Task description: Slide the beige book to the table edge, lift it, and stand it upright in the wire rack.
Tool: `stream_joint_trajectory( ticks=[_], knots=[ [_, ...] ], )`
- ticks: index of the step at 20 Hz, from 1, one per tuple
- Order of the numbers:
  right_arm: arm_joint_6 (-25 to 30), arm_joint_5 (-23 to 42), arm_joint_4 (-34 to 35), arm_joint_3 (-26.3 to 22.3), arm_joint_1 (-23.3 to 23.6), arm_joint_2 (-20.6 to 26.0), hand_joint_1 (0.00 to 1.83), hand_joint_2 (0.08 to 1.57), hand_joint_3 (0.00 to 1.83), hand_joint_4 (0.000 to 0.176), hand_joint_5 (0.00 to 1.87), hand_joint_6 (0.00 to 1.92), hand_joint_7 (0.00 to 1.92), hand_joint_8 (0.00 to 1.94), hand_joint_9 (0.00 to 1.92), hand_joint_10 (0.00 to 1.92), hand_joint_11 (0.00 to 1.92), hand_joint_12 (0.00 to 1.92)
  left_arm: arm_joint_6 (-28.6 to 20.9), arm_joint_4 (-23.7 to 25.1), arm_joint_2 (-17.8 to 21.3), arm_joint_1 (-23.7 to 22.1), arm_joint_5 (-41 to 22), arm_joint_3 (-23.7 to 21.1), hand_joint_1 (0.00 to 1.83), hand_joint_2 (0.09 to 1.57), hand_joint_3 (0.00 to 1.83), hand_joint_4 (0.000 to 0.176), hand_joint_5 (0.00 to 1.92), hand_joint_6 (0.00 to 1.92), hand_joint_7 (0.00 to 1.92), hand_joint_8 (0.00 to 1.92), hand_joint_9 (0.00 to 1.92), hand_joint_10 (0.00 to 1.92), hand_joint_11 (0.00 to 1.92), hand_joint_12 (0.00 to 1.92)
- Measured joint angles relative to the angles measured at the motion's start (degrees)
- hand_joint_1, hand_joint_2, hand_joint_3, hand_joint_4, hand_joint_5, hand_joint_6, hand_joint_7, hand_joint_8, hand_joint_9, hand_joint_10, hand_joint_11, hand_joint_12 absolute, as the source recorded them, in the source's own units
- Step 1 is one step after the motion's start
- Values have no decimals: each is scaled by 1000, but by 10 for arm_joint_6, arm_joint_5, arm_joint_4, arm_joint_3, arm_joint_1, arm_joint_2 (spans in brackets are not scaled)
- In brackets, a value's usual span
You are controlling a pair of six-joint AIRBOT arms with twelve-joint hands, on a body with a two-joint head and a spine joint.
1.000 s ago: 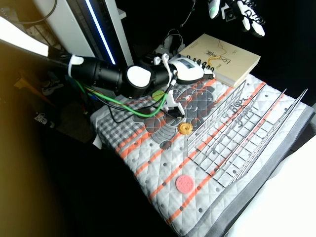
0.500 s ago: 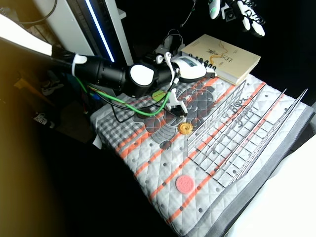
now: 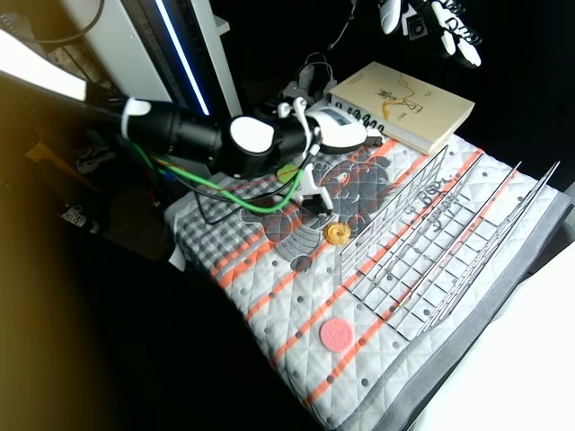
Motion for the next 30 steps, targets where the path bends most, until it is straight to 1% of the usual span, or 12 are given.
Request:
stream_joint_trajectory(
  ticks=[6, 12, 14, 15, 18, 20, 22, 23, 26, 28, 29, 30],
  knots=[
    [-4, 11, 71, -33, 0, 81, 0, 1439, 0, 0, 185, 0, 186, 0, 163, 0, 69, 668, -36, -28, 0, 41, -45, -7, 3, 1299, 12, 176, 83, 0, 0, 0, 0, 0, 0, 0],
    [-171, 51, 297, -94, 2, 181, 260, 1451, 0, 0, 234, 7, 187, 4, 183, 9, 0, 675, -173, -119, -6, 195, -173, -8, 305, 1241, 0, 176, 108, 2, 0, 0, 0, 0, 0, 0],
    [-250, 76, 400, -120, -1, 230, 204, 1433, 0, 0, 230, 2, 214, 6, 207, 8, 0, 708, -241, -157, -22, 259, -222, -6, 361, 1199, 0, 144, 138, 8, 7, 2, 1, 0, 0, 0],
    [-285, 92, 458, -125, -17, 242, 108, 1460, 8, 0, 194, 8, 207, 1, 197, 2, 0, 616, -273, -166, -35, 272, -227, 1, 423, 1160, 0, 101, 163, 5, 56, 5, 52, 7, 38, 15],
    [-346, 140, 596, -136, -94, 257, 0, 1399, 0, 0, 249, 4, 232, 1, 237, 3, 0, 709, -352, -164, -68, 284, -222, 31, 653, 1004, 0, 127, 177, 1, 123, 3, 123, 7, 173, 58],
    [-363, 154, 610, -150, -115, 272, 0, 1407, 2, 0, 264, 2, 231, 2, 215, 7, 0, 623, -392, -169, -86, 284, -192, 58, 583, 944, 0, 87, 190, 4, 164, 11, 161, 14, 165, 49],
    [-387, 192, 646, -160, -115, 289, 0, 1407, 0, 0, 248, 1, 238, 0, 231, 0, 48, 539, -425, -173, -104, 283, -161, 83, 447, 890, 0, 122, 194, 1, 201, 7, 202, 12, 189, 54],
    [-390, 204, 659, -161, -115, 292, 0, 1430, 0, 0, 229, 3, 238, 1, 230, 2, 66, 480, -431, -174, -110, 282, -149, 89, 429, 891, 0, 121, 198, 2, 215, 10, 225, 18, 217, 68],
    [-392, 212, 661, -162, -122, 293, 57, 1458, 0, 0, 198, 1, 211, 1, 199, 3, 61, 361, -449, -179, -133, 281, -104, 109, 454, 932, 0, 106, 237, 6, 289, 7, 479, 1, 87, 1084],
    [-393, 210, 662, -162, -128, 291, 86, 1445, 0, 0, 218, 6, 237, 7, 223, 8, 86, 360, -483, -177, -150, 278, -84, 131, 472, 933, 1, 117, 174, 0, 264, 3, 247, 0, 3, 886],
    [-393, 210, 663, -162, -130, 291, 133, 1445, 0, 0, 236, 7, 267, 10, 249, 10, 111, 352, -499, -176, -158, 273, -64, 146, 508, 951, 1, 99, 144, 0, 271, 2, 212, 0, 0, 905],
    [-393, 210, 665, -162, -130, 291, 174, 1450, 0, 0, 246, 6, 276, 7, 260, 8, 127, 342, -506, -176, -163, 266, -49, 155, 504, 950, 0, 125, 148, 1, 299, 6, 251, 13, 0, 1092]
  ],
)
